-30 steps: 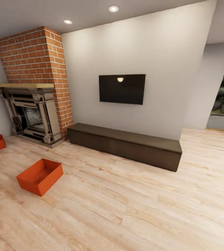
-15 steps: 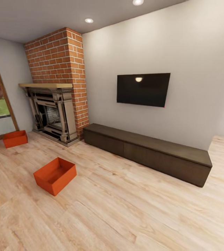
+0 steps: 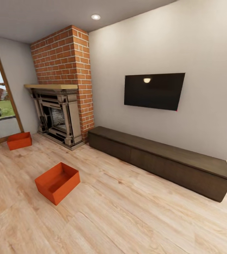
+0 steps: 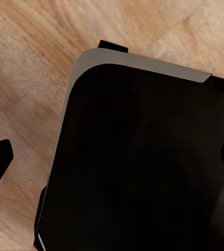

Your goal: Move the two storage containers from the living room to the garage. In the garage, place one container on the floor and stack the other container on top of it (either order is fine).

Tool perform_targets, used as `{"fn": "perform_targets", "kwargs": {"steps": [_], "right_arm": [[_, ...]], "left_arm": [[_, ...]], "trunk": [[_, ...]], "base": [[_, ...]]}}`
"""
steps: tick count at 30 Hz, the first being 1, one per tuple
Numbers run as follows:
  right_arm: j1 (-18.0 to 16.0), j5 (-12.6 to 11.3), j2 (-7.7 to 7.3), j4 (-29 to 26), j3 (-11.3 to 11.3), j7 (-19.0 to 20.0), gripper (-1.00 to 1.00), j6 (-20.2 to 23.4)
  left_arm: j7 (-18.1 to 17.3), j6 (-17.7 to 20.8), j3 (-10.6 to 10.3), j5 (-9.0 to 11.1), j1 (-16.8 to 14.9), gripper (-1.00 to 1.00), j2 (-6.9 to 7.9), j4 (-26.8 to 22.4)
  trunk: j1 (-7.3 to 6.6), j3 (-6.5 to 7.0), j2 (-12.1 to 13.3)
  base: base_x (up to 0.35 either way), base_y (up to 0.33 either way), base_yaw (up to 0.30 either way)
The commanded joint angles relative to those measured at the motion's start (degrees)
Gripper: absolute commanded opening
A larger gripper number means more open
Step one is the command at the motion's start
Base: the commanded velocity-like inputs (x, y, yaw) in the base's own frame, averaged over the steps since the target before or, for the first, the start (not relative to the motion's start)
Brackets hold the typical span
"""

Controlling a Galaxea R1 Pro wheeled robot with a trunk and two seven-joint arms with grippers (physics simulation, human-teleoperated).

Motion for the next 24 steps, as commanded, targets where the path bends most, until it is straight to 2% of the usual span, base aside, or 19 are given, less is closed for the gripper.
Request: {"fn": "perform_targets", "kwargs": {"steps": [1, 12, 24], "right_arm": [[-0.1, -0.4, 0.00, 0.2, 0.4, 0.1, 1.00, -0.3], [-0.1, -0.4, 0.06, 0.1, 0.3, 0.1, 1.00, -0.7], [-0.1, -0.5, -0.05, 0.1, 0.0, 0.1, 1.00, -0.7]], "left_arm": [[0.0, -0.1, 0.2, 0.1, 0.0, 1.00, 0.00, 0.0], [0.0, -0.1, 0.2, 0.0, 0.0, 1.00, -0.05, 0.0], [0.0, -0.2, 0.2, 0.0, 0.0, 1.00, -0.07, 0.0]], "trunk": [[0.03, -0.05, 0.0], [0.03, -0.05, 0.0], [0.03, -0.05, 0.0]], "base": [[0.323, 0.000, 0.001], [0.323, -0.002, 0.003], [0.310, -0.119, 0.254]]}}
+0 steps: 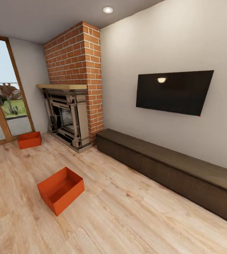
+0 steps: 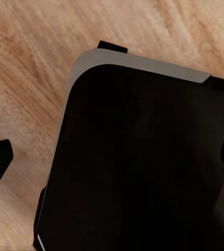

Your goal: Move the two storage containers from the living room to the garage. In the garage, place one container on the floor and stack the other container on top of it (either order is fine).

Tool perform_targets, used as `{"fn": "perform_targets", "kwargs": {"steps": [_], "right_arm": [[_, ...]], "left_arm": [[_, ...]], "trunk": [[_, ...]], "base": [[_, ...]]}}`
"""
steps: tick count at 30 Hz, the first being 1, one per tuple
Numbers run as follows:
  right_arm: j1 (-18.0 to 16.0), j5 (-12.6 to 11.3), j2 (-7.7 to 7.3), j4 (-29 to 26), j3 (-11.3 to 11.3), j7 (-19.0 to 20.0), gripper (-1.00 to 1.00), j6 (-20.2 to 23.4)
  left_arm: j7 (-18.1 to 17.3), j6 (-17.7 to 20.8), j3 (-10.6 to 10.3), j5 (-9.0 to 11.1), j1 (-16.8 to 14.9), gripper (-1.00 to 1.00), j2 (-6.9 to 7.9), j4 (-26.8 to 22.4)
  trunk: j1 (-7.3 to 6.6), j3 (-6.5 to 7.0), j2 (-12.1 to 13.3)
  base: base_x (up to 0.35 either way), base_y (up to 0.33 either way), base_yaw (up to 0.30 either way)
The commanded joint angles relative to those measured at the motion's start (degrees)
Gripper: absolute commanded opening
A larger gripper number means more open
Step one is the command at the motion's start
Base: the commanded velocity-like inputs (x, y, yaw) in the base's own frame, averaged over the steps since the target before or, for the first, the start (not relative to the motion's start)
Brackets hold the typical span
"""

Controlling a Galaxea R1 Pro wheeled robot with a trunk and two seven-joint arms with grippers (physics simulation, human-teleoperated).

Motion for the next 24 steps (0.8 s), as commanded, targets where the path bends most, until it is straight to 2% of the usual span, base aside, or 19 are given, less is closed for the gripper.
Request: {"fn": "perform_targets", "kwargs": {"steps": [1, 24], "right_arm": [[0.0, -0.4, -0.02, 0.2, 0.4, 0.1, 1.00, -0.3], [0.0, -0.4, 0.05, 0.2, 0.4, 0.1, 1.00, -0.2]], "left_arm": [[0.0, -0.1, 0.2, 0.1, 0.0, 1.00, -0.01, 0.0], [0.0, -0.1, 0.2, 0.0, 0.0, 1.00, -0.01, 0.0]], "trunk": [[0.03, -0.05, 0.0], [0.03, -0.05, 0.0]], "base": [[0.291, -0.204, 0.276], [0.249, -0.256, 0.276]]}}
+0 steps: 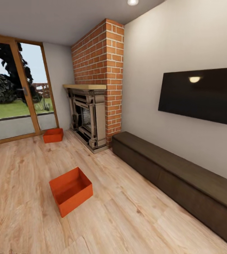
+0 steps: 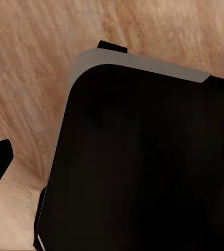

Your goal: Move the two storage containers from the living room to the garage. In the garage, place one container on the floor and stack the other container on top of it (either order is fine).

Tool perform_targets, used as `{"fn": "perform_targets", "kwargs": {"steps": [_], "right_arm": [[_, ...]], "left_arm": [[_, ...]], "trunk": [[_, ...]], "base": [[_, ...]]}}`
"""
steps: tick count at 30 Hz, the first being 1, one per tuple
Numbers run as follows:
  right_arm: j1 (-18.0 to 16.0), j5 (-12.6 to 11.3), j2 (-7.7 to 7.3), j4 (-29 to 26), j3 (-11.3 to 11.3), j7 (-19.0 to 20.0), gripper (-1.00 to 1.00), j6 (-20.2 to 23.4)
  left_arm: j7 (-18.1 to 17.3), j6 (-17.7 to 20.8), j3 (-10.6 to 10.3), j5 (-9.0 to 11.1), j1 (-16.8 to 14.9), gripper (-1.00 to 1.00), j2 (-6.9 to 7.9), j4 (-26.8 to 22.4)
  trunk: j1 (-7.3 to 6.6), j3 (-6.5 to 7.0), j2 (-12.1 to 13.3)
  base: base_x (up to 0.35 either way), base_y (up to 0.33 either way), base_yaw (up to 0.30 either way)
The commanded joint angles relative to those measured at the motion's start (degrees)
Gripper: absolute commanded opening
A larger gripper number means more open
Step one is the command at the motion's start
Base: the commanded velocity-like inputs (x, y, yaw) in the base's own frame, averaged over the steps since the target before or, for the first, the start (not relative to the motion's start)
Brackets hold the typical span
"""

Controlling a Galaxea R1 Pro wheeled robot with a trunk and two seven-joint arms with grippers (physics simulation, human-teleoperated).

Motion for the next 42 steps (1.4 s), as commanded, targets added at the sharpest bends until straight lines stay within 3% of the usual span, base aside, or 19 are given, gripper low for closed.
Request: {"fn": "perform_targets", "kwargs": {"steps": [1, 33, 42], "right_arm": [[-0.1, -0.4, 0.00, 0.2, 0.4, 0.1, 1.00, -0.3], [-0.1, -0.4, -0.04, 0.1, 0.8, 0.1, 1.00, -0.2], [0.0, -0.3, 0.00, 0.1, 1.0, 0.1, 1.00, 0.0]], "left_arm": [[0.0, -0.1, 0.2, 0.1, 0.0, 1.00, -0.01, 0.0], [0.0, -0.7, 0.6, 0.4, 0.0, 1.00, 0.08, -0.1], [0.0, -0.7, 0.7, 0.6, 0.0, 1.00, 0.14, -0.2]], "trunk": [[0.02, -0.05, 0.0], [0.02, -0.05, 0.0], [0.02, -0.05, 0.0]], "base": [[0.240, -0.265, 0.277], [0.235, -0.264, 0.277], [0.068, -0.118, 0.277]]}}
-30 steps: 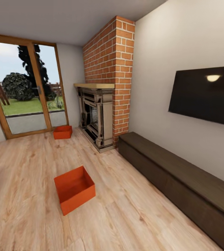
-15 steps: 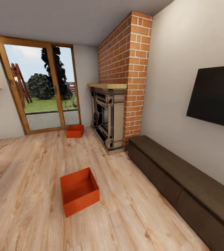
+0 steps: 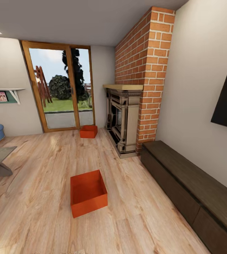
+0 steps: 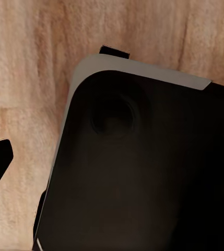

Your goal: Move the two storage containers from the living room to the garage. In the garage, place one container on the floor and stack the other container on top of it (either order is fine).

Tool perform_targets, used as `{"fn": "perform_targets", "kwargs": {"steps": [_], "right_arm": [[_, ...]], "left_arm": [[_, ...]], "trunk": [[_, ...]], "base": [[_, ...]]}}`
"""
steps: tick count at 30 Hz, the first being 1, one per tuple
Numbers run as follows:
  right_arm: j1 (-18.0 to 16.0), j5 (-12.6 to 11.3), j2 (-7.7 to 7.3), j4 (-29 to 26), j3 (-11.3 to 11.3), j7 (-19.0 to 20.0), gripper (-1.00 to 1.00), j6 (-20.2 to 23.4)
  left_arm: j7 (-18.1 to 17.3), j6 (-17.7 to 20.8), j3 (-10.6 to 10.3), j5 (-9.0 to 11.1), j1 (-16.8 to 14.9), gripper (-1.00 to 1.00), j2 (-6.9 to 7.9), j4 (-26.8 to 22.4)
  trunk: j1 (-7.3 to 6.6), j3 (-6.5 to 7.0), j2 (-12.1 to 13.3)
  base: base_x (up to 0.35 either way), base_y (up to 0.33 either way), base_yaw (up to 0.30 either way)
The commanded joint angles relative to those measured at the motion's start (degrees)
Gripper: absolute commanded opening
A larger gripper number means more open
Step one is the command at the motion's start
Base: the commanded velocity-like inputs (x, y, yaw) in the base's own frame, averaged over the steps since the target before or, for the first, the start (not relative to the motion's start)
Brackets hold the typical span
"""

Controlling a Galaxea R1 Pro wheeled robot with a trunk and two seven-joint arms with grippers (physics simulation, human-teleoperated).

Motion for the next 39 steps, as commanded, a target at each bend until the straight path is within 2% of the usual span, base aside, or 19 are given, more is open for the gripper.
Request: {"fn": "perform_targets", "kwargs": {"steps": [1, 28, 39], "right_arm": [[-0.1, -0.4, 0.00, 0.2, 0.4, 0.1, 1.00, -0.3], [-0.1, -0.4, 0.00, 0.1, 0.4, 0.1, 1.00, -0.5], [-0.1, -0.4, -0.12, 0.1, 0.4, 0.1, 1.00, -0.4]], "left_arm": [[0.1, -0.1, 0.3, 0.1, 0.0, 1.00, -0.01, 0.0], [0.1, 0.0, 0.4, 0.4, 0.0, 1.00, 0.01, -0.1], [0.1, 0.0, 0.4, 0.5, 0.0, 1.00, 0.01, 0.0]], "trunk": [[0.00, -0.05, 0.0], [0.00, -0.05, 0.0], [0.00, -0.05, 0.0]], "base": [[0.003, -0.008, 0.277], [0.000, -0.001, 0.275], [0.207, 0.000, 0.039]]}}
